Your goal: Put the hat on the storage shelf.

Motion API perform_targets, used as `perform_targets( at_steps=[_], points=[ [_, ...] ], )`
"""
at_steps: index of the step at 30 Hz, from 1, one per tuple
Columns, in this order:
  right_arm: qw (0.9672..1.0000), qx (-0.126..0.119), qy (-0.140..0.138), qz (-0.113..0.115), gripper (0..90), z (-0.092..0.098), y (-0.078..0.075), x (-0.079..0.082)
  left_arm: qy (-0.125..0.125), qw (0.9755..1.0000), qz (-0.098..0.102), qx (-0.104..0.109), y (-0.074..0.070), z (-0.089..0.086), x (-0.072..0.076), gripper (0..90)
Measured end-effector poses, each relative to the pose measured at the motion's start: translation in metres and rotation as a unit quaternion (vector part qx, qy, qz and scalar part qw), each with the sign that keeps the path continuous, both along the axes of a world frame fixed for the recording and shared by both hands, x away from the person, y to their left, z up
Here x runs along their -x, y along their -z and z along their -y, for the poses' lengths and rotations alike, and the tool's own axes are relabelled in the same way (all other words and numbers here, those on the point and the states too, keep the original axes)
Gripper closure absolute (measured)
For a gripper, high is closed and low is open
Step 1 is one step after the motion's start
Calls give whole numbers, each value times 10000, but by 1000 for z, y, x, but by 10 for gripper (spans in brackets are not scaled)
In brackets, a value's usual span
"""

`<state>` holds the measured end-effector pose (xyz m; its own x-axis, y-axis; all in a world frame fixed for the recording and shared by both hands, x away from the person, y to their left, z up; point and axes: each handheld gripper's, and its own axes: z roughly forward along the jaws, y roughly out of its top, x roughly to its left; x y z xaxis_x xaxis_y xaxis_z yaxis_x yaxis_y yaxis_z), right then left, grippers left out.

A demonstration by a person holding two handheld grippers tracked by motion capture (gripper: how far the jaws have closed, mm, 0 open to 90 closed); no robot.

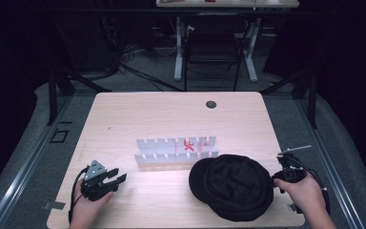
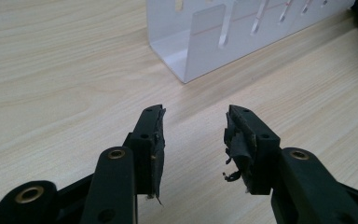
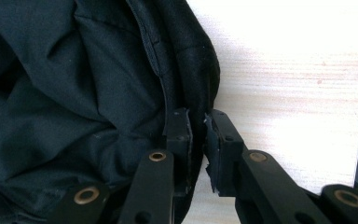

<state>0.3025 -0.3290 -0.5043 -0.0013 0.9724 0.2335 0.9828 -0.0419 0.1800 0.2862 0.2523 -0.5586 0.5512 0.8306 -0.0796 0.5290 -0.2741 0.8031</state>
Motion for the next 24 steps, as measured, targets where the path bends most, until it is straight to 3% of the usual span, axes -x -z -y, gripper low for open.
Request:
perform_targets(
  at_steps=[1, 3, 6, 10, 18, 21, 23, 24],
  points=[
    [9999, 36, -92, -77, 803, 1, 0, -1, 0, 10000, 0, 6, 0, 0, 0, 569],
    [10000, 72, -47, -23, 806, 0, 1, -1, 0, 10000, -2, 6, 0, 0, 0, 568],
    [10000, -62, -8, -77, 867, 2, 2, -2, 1, 10000, -28, -23, 0, 0, 0, 568],
    [9997, -229, -11, -52, 880, 5, -1, -2, -12, 10000, -14, 5, 0, -1, 0, 568],
    [9991, -412, -117, 44, 883, 4, -23, 3, -19, 10000, -23, 1, 1, -1, 0, 569],
    [9983, -569, -103, 106, 884, 3, -34, 5, -19, 10000, -28, -5, 1, 0, 0, 569],
    [9959, -878, -128, 194, 884, 4, -50, 7, -23, 10000, -20, 0, 1, 0, 0, 568],
    [9959, -878, -128, 194, 884, 4, -50, 7, -24, 10000, -18, 0, 1, 0, 0, 568]
  ],
)
